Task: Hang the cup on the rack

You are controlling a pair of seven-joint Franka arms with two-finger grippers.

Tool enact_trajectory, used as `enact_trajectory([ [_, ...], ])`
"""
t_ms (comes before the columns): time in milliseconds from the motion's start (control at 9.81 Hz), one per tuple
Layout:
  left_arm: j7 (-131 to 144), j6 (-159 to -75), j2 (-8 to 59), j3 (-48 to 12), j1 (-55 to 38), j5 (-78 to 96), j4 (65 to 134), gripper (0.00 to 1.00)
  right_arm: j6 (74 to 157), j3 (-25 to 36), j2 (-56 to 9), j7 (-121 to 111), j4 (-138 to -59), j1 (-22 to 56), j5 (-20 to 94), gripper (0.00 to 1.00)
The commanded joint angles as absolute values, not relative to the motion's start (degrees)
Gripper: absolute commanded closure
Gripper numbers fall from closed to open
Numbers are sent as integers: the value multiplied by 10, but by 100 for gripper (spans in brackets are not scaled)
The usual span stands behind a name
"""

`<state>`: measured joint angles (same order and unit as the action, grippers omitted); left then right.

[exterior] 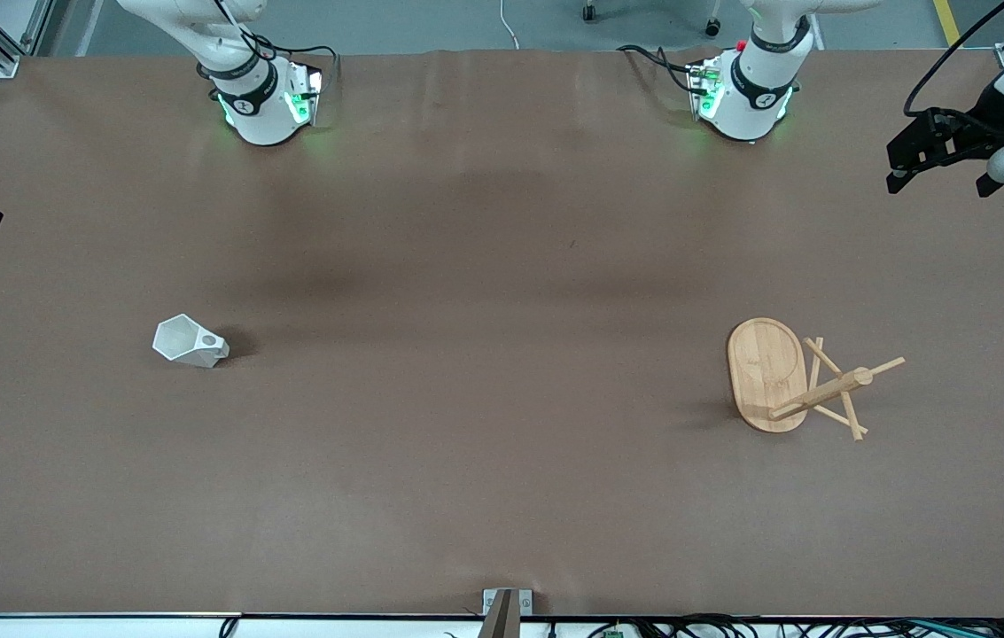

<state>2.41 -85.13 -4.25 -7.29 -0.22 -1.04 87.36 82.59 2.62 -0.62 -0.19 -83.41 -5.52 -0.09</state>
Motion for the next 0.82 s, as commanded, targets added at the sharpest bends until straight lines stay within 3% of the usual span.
enact_trajectory([
  [0, 18, -846, -27, -76, -4, -21, 875, 0, 825, 19, -6, 1, -831, -69, 12, 0],
  [713, 30, -819, -17, -79, -5, -22, 872, 0, 816, 20, -6, -1, -831, -71, 12, 0],
])
